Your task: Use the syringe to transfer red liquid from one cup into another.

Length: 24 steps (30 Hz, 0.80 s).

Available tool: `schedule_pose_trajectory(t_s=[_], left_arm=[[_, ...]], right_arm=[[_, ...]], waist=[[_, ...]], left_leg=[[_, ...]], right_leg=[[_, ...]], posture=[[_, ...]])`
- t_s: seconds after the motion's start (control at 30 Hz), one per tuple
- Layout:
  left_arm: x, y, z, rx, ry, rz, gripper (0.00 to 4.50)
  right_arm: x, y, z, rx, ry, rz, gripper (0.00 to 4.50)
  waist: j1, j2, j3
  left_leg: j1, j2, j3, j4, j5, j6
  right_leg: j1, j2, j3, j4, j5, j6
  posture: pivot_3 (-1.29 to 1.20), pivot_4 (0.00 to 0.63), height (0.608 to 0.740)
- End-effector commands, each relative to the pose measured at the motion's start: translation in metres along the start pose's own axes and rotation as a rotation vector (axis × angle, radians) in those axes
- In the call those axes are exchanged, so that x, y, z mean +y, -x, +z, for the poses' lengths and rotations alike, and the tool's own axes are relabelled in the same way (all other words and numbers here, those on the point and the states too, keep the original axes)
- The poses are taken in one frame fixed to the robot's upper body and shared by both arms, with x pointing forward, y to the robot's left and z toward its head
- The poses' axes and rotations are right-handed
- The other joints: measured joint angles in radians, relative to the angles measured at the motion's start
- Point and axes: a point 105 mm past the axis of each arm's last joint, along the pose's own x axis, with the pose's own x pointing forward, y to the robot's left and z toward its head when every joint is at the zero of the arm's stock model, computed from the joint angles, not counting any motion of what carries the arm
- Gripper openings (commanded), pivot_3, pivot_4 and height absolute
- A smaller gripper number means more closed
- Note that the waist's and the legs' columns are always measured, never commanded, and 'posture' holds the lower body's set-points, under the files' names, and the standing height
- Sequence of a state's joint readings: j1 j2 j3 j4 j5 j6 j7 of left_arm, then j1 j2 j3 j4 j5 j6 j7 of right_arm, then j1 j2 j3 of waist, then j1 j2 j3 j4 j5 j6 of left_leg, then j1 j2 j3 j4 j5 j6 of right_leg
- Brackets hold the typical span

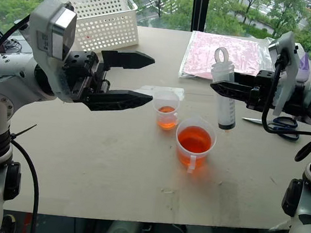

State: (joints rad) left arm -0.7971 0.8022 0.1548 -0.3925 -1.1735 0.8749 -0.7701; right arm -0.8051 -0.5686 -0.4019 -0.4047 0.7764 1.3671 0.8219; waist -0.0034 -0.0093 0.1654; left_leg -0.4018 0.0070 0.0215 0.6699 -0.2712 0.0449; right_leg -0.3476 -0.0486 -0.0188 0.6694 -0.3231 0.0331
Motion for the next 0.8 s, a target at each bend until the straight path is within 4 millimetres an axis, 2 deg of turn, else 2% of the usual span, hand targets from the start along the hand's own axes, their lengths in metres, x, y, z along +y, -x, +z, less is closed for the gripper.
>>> schedule_pose_trajectory(t_s=[0.03, 0.13, 0.2, 0.27, 0.33, 0.47, 0.63, 0.8], left_arm=[[0.015, -0.004, 0.024, -0.092, 0.001, 0.037, 4.48], [0.021, -0.010, 0.037, -0.152, 0.008, 0.026, 4.48], [0.023, -0.015, 0.039, -0.160, 0.008, 0.005, 4.48], [0.025, -0.021, 0.037, -0.161, 0.004, -0.015, 4.48], [0.024, -0.026, 0.034, -0.150, -0.006, -0.040, 4.48], [0.022, -0.035, 0.026, -0.133, -0.016, -0.075, 4.48], [0.022, -0.047, 0.019, -0.151, -0.081, -0.084, 4.48], [0.020, -0.053, 0.004, -0.089, -0.117, -0.130, 4.48]], right_arm=[[0.021, 0.000, 0.029, -0.211, 0.071, 0.017, 1.50], [0.034, -0.003, 0.026, -0.247, 0.088, 0.036, 1.50], [0.043, 0.000, 0.028, -0.346, 0.122, 0.055, 1.50], [0.046, 0.000, 0.022, -0.356, 0.116, 0.043, 1.50], [0.047, -0.001, 0.011, -0.327, 0.123, 0.018, 1.50], [0.049, 0.000, -0.008, -0.283, 0.138, -0.006, 1.50], [0.049, -0.002, -0.024, -0.273, 0.152, -0.034, 1.50], [0.048, -0.003, -0.033, -0.289, 0.185, -0.052, 1.50]], waist=[[0.000, 0.000, 0.000], [-0.001, 0.000, 0.000], [-0.003, -0.001, -0.001], [-0.007, -0.002, -0.001], [-0.010, -0.002, -0.001], [-0.012, -0.002, -0.001], [-0.010, -0.002, -0.001], [-0.010, -0.002, -0.001]], left_leg=[[0.000, 0.000, 0.000, 0.000, 0.000, 0.000], [-0.001, -0.001, 0.000, 0.000, 0.001, -0.001], [-0.003, -0.001, 0.001, 0.000, 0.002, -0.002], [-0.007, -0.001, 0.000, 0.000, 0.003, -0.004], [-0.012, -0.001, 0.001, 0.001, 0.004, -0.005], [-0.012, -0.001, 0.001, 0.001, 0.004, -0.005], [-0.012, -0.001, 0.001, 0.001, 0.004, -0.005], [-0.012, -0.001, 0.001, 0.001, 0.004, -0.005]], right_leg=[[-0.001, 0.000, 0.000, 0.001, 0.000, 0.000], [-0.004, 0.000, 0.001, 0.004, 0.000, 0.000], [-0.007, 0.000, 0.002, 0.008, 0.000, 0.000], [-0.012, 0.001, 0.002, 0.008, 0.000, 0.000], [-0.018, 0.001, 0.003, 0.010, 0.000, 0.000], [-0.018, 0.002, 0.003, 0.010, 0.000, 0.000], [-0.018, 0.002, 0.004, 0.009, 0.000, 0.000], [-0.018, 0.002, 0.004, 0.009, 0.000, 0.000]], posture=[[0.00, 0.150, 0.740], [0.00, 0.150, 0.740], [0.00, 0.150, 0.740], [0.00, 0.150, 0.740], [0.00, 0.150, 0.740], [0.00, 0.150, 0.740], [0.00, 0.150, 0.740], [0.00, 0.150, 0.740]])
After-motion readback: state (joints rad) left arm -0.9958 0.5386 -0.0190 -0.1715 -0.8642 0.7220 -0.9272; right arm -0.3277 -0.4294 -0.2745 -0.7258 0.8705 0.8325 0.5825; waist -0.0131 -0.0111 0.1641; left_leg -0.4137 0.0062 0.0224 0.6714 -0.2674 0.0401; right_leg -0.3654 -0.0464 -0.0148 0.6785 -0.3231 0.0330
